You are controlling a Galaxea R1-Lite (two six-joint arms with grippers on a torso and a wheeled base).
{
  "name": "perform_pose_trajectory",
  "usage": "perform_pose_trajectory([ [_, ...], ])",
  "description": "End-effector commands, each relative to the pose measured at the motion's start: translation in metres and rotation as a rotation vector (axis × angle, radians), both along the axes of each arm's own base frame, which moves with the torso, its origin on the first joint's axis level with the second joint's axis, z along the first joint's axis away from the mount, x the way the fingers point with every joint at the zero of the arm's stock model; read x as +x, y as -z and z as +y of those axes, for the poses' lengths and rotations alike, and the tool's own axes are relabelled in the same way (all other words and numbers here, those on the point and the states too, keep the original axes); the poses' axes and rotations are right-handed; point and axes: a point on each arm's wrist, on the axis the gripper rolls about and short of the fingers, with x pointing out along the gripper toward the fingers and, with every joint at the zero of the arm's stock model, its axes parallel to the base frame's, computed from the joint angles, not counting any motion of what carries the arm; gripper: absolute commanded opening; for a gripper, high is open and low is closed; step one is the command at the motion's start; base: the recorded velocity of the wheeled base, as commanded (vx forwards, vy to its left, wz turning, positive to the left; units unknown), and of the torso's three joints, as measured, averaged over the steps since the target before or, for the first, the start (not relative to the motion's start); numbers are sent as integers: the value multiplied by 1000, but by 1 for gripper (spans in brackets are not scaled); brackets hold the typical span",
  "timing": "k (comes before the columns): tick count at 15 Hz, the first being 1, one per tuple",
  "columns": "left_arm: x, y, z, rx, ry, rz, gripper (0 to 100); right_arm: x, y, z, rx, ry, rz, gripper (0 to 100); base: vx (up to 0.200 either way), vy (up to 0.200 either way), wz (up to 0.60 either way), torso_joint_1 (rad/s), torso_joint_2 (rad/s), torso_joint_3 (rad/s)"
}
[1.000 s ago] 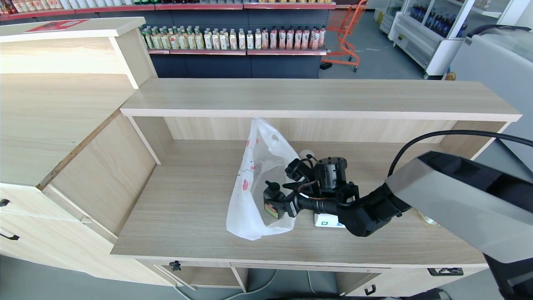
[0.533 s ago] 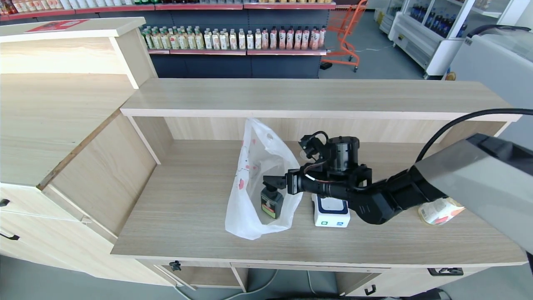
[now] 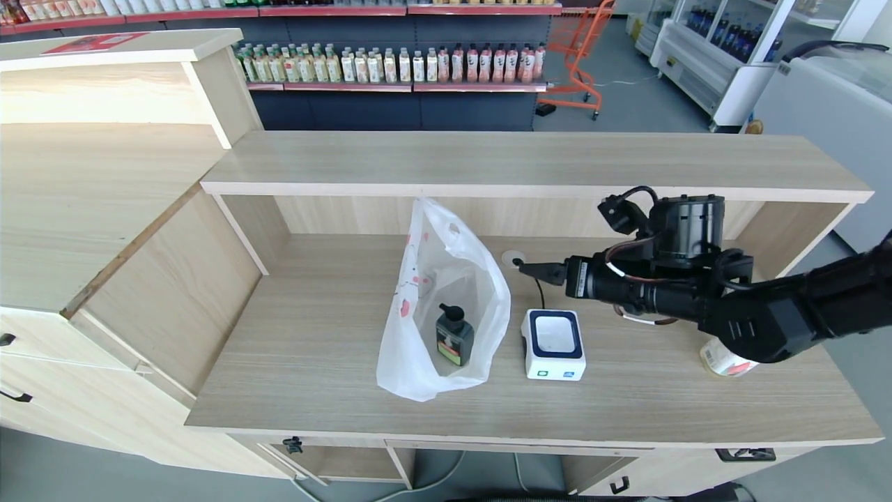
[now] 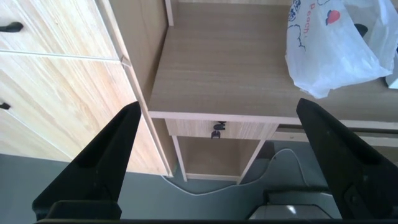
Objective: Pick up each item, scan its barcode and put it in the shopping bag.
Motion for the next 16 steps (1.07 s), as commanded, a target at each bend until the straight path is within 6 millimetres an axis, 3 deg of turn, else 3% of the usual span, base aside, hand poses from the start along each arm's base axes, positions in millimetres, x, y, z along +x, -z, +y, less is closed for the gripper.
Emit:
perform_pose_trajectory([
  [1,0,0,0,0,0,0,100,-61,-48,-64,-141,167,-72,100,0,0,0,0,0,0],
  [3,0,0,0,0,0,0,100,-114,-37,-92,-303,409,12,100,0,0,0,0,0,0],
  [7,0,0,0,0,0,0,100,-177,-3,-127,-446,665,193,100,0,0,0,0,0,0],
  [10,0,0,0,0,0,0,100,-184,7,-135,-445,703,234,100,0,0,0,0,0,0],
  [14,0,0,0,0,0,0,100,-190,0,-134,-420,699,183,100,0,0,0,0,0,0],
  [16,0,0,0,1,-2,0,100,-192,-1,-134,-419,696,179,100,0,-200,0,5,2,2],
])
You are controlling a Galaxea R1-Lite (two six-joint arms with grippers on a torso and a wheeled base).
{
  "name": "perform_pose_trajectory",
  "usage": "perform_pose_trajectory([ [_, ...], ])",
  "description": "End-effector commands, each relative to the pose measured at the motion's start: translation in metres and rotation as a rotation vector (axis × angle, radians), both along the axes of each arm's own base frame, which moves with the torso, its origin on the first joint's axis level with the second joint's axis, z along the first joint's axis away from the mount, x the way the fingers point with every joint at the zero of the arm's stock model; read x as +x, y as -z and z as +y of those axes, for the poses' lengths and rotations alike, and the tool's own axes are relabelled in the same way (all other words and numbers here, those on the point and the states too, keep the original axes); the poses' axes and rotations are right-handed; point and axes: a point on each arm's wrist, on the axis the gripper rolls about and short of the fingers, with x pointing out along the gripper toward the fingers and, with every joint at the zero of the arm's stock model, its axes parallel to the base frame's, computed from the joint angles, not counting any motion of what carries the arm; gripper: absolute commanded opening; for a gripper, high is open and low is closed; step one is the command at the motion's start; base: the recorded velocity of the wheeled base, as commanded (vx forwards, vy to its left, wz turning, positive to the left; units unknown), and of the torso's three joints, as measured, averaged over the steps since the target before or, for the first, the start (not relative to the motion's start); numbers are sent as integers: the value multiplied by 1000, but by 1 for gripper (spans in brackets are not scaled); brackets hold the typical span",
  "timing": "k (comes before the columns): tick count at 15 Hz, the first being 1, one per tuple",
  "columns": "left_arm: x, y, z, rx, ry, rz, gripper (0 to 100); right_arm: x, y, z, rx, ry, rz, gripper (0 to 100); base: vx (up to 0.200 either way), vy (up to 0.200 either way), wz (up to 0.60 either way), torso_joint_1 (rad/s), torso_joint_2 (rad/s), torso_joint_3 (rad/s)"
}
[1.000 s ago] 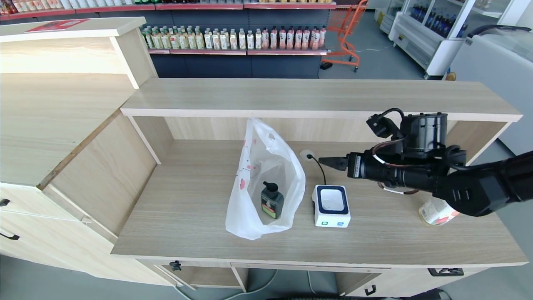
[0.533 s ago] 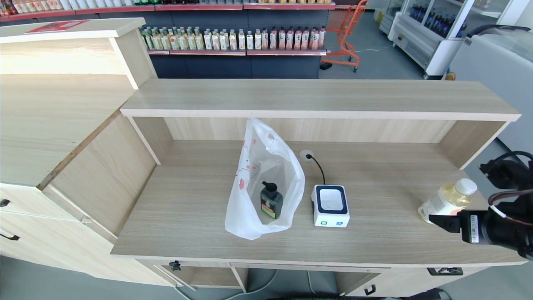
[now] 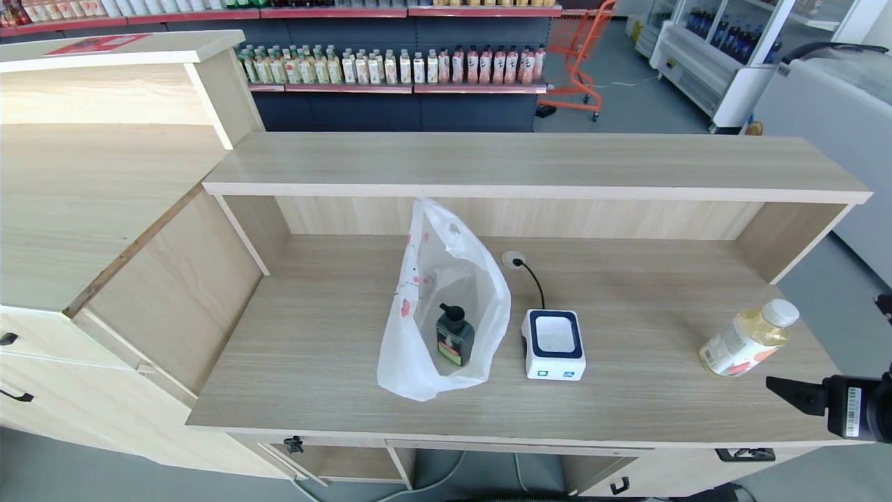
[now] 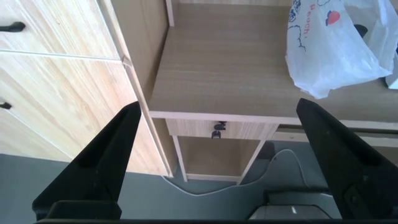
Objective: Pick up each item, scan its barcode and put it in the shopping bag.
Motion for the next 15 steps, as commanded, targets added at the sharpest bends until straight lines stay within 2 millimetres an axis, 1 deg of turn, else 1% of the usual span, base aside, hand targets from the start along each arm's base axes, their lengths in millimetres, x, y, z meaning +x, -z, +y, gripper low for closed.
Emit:
perform_pose_trajectory([
  [1,0,0,0,1,-3,0,100,-3,-2,0,0,-1,-16,100,0,-200,0,2,-2,2],
  [10,0,0,0,1,-4,0,100,-7,-3,0,1,-4,-21,100,0,-200,0,3,1,3],
  [15,0,0,0,1,-3,0,100,-12,2,1,-5,-10,-8,100,0,-200,0,-1,4,1],
])
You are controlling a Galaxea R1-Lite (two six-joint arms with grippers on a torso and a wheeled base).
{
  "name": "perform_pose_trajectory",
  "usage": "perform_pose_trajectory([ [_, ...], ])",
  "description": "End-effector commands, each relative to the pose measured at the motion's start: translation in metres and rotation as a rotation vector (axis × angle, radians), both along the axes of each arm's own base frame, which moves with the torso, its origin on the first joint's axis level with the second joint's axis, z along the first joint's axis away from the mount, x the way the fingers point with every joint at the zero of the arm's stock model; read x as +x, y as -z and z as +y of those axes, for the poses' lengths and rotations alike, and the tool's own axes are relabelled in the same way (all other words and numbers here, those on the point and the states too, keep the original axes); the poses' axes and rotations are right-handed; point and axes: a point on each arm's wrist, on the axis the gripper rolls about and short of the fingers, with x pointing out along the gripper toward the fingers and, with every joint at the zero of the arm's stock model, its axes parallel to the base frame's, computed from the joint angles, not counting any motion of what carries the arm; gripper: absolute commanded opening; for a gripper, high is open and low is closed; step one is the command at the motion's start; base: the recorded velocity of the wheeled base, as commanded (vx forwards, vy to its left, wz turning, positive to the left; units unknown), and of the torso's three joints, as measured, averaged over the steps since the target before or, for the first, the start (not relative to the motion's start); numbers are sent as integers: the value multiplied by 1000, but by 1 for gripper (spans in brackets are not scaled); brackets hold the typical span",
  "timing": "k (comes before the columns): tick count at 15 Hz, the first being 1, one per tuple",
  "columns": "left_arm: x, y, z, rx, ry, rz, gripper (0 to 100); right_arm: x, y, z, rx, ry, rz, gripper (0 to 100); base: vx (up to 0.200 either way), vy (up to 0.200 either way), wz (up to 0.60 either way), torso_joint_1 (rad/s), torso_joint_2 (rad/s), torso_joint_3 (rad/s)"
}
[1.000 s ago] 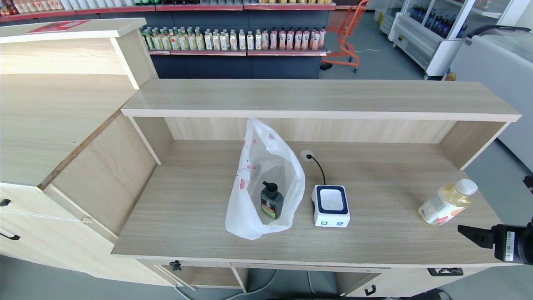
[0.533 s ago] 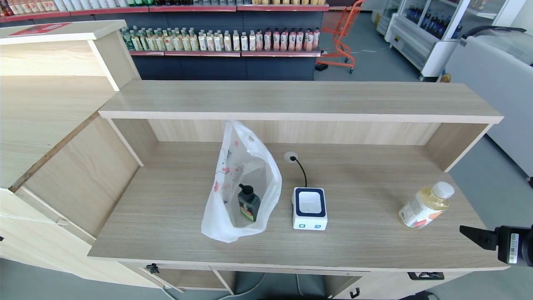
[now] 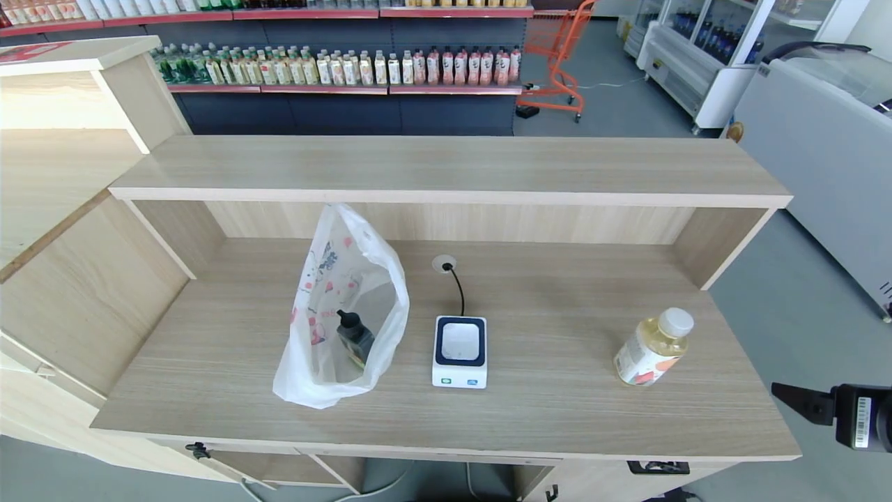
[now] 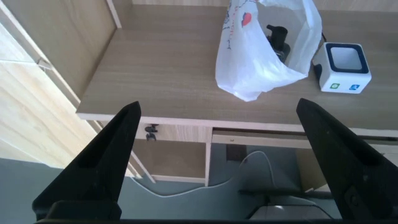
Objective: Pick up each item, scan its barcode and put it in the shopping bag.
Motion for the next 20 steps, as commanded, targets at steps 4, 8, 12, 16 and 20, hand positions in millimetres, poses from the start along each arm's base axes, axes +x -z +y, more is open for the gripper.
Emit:
perform_pose_trajectory([
  [4,0,0,0,0,-1,0,100,-8,4,1,-3,-6,28,100,0,-200,0,2,1,2],
  [8,0,0,0,0,-1,0,100,-18,6,1,2,-9,62,100,0,-200,0,4,4,1],
  [12,0,0,0,-2,2,0,100,-15,10,9,12,-65,99,100,0,-50,0,-1,1,1],
  [16,0,0,0,-2,2,0,100,17,25,47,214,-141,208,100,0,0,0,0,0,0],
  [20,0,0,0,-2,2,0,100,43,61,79,196,-171,156,100,0,0,0,0,0,0],
])
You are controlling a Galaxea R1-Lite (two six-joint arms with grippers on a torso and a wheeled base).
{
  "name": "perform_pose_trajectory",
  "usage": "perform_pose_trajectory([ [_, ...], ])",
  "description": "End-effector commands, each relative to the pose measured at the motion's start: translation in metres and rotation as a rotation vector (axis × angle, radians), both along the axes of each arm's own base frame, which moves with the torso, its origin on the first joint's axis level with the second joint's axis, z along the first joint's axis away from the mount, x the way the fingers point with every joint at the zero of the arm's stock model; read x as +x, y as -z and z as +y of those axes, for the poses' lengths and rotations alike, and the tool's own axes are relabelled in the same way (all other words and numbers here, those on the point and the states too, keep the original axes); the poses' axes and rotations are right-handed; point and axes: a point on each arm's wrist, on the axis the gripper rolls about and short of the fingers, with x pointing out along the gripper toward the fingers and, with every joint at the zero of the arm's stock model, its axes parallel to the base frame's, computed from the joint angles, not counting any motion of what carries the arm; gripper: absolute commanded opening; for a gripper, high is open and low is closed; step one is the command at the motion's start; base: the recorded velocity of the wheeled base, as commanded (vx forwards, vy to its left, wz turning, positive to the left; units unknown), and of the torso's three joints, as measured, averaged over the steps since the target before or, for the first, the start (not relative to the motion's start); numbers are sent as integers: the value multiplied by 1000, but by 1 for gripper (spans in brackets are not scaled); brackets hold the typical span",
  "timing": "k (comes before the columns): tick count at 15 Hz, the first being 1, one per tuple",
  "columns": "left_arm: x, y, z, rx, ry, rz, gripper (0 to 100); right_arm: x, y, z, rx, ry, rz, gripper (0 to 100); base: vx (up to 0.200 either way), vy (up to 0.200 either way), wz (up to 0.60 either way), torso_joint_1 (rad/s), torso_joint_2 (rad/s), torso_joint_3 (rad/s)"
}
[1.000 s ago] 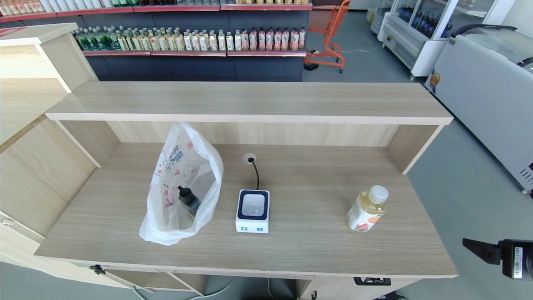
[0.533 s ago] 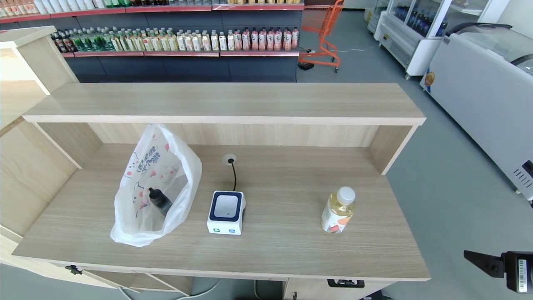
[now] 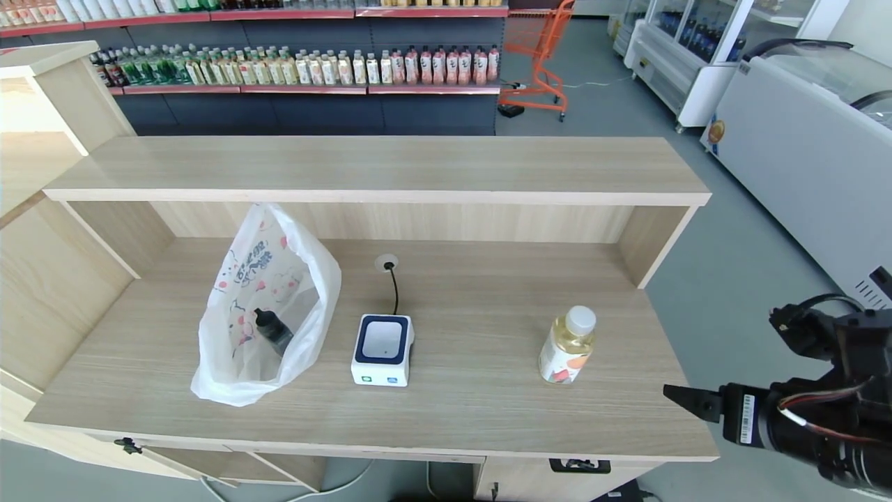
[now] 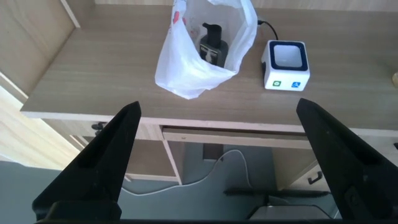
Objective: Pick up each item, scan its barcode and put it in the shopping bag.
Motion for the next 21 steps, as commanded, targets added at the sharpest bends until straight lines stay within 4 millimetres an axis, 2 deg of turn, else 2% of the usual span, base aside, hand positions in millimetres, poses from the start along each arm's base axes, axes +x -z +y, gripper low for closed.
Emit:
perform_pose_trajectory([
  [1,0,0,0,0,0,0,100,16,39,22,-78,-15,73,100,0,0,0,0,0,0],
  [6,0,0,0,0,0,0,100,46,66,38,-82,2,12,100,0,0,0,0,0,0],
  [11,0,0,0,0,0,0,100,67,82,55,-80,-61,-97,100,0,0,0,0,0,0],
  [21,0,0,0,0,1,0,100,104,93,74,-81,-107,-244,100,0,0,0,0,0,0],
])
